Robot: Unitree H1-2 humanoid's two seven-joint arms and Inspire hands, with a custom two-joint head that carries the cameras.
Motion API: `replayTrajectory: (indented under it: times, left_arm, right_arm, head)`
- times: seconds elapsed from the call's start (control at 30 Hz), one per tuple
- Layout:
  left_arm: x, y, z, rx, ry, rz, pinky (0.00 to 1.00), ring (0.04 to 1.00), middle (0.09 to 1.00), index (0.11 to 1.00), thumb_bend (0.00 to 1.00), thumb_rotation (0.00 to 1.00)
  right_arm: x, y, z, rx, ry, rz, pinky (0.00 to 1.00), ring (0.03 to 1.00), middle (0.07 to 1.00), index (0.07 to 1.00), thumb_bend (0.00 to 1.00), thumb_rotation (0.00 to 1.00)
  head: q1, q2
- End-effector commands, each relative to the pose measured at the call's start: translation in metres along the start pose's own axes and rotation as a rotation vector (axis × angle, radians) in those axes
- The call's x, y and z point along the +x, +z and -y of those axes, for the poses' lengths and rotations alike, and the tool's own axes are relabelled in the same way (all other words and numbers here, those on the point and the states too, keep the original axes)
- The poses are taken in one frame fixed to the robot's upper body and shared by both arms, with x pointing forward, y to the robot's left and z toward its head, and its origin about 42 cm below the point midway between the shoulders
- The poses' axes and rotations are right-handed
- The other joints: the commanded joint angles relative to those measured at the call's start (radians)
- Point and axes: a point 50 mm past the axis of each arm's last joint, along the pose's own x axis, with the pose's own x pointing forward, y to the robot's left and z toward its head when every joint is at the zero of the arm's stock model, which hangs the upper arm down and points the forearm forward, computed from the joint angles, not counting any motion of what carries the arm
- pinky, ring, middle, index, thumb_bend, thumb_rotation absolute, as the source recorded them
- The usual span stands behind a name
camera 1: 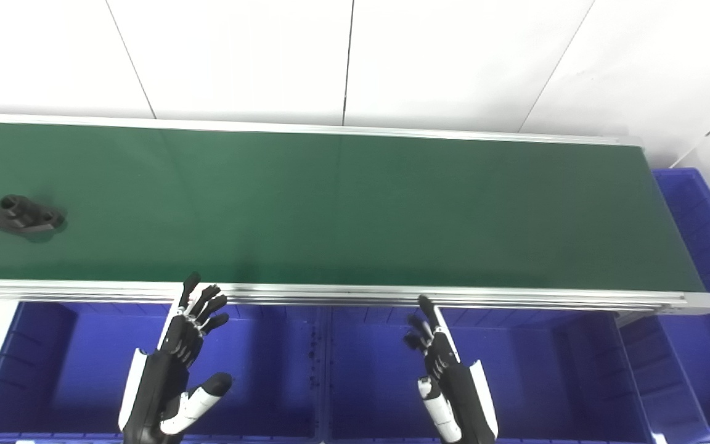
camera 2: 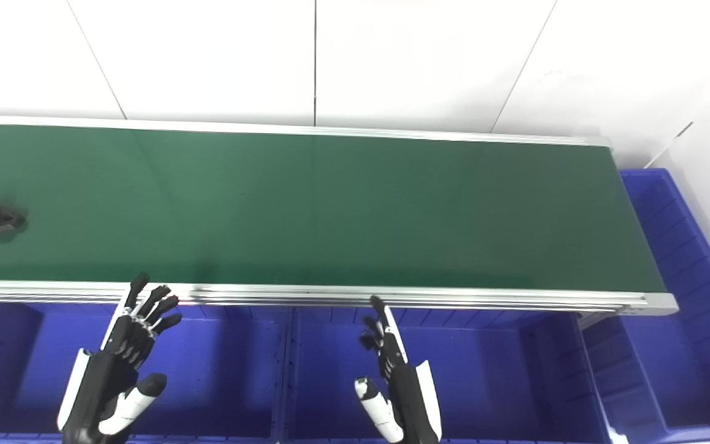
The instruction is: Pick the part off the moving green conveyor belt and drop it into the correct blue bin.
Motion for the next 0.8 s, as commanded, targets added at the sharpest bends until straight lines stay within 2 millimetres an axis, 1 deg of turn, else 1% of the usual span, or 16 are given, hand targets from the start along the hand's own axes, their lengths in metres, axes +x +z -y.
replayTrajectory:
  times: [0.0,0.13,0.43,0.77]
  left_arm:
    - [0.0026,0.0086,0.0009,-0.001,-0.003,0.060,0.82,0.882,0.917,0.980,0.87,0.66]
    - [0.0030,0.0084,0.0011,-0.006,-0.004,0.059,0.82,0.888,0.922,0.981,0.87,0.66]
    - [0.0035,0.0075,0.0009,-0.002,-0.003,0.057,0.82,0.887,0.924,0.984,0.88,0.66]
    - [0.0038,0.0081,0.0007,-0.003,-0.001,0.059,0.82,0.887,0.921,0.979,0.87,0.66]
  right_arm:
    - [0.0031,0.0068,-0.0027,0.028,0.014,0.061,1.00,1.000,1.000,1.000,0.85,0.89]
    - [0.0039,0.0066,-0.0029,0.033,0.020,0.061,1.00,1.000,1.000,1.000,0.84,0.87]
    - [0.0048,0.0062,-0.0022,0.012,0.019,0.061,1.00,1.000,1.000,1.000,0.84,0.88]
    - [0.0050,0.0067,-0.0020,0.008,0.015,0.064,1.00,1.000,1.000,1.000,0.83,0.89]
  head:
    - [0.002,0.000]
    - [0.002,0.001]
    - [0.001,0.000]
    - [0.000,0.000]
